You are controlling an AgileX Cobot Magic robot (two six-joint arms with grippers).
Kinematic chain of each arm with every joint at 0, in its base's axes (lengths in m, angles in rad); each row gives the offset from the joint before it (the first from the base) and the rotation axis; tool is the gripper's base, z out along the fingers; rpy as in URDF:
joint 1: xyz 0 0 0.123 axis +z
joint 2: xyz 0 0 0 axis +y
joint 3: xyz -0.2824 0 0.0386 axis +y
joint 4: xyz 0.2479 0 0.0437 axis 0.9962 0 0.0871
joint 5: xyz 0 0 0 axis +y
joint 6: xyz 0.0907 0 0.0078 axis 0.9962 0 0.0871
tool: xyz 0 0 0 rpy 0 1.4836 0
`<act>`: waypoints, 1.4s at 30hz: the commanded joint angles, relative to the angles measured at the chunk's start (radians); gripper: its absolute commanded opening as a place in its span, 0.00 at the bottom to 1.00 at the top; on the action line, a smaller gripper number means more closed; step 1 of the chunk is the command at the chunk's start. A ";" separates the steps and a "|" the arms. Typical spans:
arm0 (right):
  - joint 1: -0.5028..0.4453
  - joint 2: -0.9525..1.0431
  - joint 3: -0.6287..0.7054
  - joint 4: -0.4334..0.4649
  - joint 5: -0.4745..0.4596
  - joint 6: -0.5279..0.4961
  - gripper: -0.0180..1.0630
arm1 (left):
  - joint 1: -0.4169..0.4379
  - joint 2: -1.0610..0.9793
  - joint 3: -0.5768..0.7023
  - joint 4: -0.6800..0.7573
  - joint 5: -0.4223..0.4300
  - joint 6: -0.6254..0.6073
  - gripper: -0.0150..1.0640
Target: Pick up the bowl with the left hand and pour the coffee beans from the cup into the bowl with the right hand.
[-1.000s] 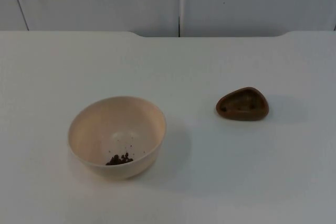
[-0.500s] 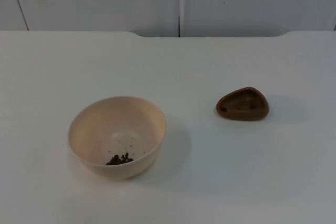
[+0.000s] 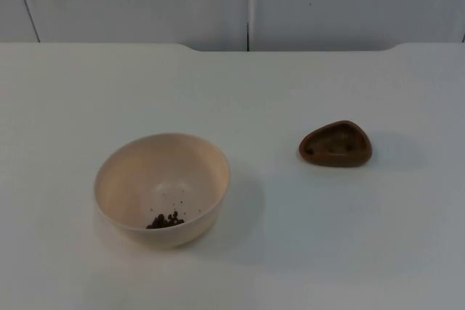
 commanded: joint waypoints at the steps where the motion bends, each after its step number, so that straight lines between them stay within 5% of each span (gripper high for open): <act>1: -0.002 -0.002 0.002 -0.003 -0.003 0.003 0.81 | 0.002 -0.003 0.004 -0.003 -0.014 -0.008 0.99; 6: -0.002 -0.002 0.002 -0.003 -0.003 0.003 0.99 | 0.002 -0.003 0.004 -0.003 -0.014 -0.008 0.99; 42: -0.034 -0.002 0.002 -0.001 -0.003 0.010 0.99 | 0.002 -0.003 0.004 -0.003 -0.014 -0.008 0.99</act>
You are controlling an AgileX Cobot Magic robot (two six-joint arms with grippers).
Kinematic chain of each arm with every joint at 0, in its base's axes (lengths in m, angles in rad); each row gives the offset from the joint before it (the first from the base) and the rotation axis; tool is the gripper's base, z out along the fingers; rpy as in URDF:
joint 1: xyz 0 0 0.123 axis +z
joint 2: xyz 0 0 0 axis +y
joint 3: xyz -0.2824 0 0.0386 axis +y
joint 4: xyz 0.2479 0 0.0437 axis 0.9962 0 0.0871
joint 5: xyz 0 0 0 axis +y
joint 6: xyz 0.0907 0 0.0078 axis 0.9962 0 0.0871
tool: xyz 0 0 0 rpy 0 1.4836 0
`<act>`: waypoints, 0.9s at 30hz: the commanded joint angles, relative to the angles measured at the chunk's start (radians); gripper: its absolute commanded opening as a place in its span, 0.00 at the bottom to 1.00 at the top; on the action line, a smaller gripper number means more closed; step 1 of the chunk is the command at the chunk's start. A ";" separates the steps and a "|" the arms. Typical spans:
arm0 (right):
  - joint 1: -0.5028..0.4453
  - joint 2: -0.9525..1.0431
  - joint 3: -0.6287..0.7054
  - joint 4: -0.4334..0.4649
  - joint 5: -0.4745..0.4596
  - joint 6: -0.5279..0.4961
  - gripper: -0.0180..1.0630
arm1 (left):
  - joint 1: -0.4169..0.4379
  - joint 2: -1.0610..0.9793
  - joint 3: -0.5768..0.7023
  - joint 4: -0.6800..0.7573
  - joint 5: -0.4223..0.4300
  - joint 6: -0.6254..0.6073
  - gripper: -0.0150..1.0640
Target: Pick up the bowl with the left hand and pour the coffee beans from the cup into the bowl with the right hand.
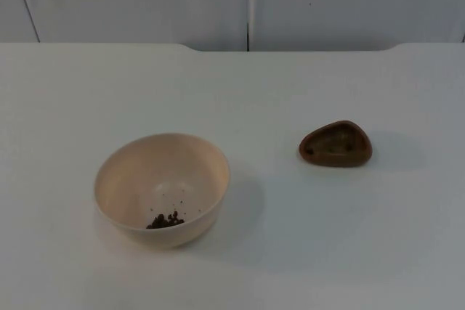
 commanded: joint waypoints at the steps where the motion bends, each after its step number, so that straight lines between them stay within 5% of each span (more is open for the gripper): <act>1: -0.024 -0.002 0.002 0.001 -0.003 0.003 0.99 | 0.002 -0.003 0.004 -0.003 -0.014 -0.008 0.99; 14: -0.278 -0.002 0.002 0.001 -0.003 0.003 0.99 | 0.002 -0.003 0.004 -0.003 -0.014 -0.008 0.99; 27: -0.293 -0.002 0.002 0.001 -0.003 0.006 0.99 | 0.040 -0.003 0.004 -0.003 -0.014 -0.008 0.99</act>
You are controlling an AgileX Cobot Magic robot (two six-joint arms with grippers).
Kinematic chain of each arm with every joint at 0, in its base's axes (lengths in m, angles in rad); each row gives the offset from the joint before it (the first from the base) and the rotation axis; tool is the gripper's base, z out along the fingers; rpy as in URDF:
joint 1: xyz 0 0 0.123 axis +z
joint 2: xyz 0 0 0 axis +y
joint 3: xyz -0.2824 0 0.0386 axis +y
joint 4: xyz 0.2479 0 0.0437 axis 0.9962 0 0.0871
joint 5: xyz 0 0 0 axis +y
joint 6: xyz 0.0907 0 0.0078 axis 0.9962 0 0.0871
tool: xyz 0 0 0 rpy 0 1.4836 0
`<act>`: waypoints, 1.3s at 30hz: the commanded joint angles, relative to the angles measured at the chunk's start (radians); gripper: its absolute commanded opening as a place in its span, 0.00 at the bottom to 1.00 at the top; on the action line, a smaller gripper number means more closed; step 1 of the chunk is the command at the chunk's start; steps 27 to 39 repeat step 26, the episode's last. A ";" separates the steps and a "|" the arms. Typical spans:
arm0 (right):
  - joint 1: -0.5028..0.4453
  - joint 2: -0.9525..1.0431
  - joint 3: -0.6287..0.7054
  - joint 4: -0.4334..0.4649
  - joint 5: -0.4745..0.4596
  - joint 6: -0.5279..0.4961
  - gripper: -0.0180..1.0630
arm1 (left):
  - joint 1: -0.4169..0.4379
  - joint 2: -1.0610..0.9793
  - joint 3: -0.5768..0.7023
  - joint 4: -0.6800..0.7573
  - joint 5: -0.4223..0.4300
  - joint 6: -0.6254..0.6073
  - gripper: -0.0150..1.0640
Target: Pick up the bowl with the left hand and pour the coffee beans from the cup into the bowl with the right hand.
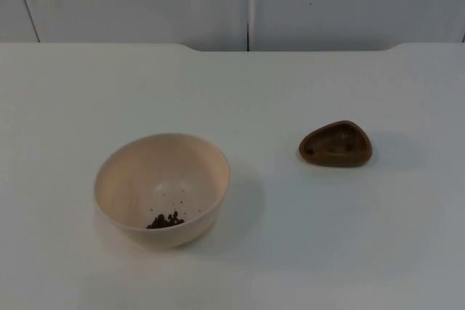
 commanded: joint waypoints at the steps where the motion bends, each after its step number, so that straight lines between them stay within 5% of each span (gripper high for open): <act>1: -0.007 -0.002 0.002 0.001 -0.005 0.000 0.99 | 0.044 -0.003 0.004 -0.003 -0.014 -0.008 0.99; 25: -0.007 -0.002 0.002 0.001 -0.005 0.000 0.99 | 0.387 -0.003 0.004 -0.003 -0.014 -0.008 0.99; 39: -0.007 -0.002 0.002 0.001 -0.005 0.000 0.99 | 0.387 -0.003 0.004 -0.003 -0.014 -0.008 0.99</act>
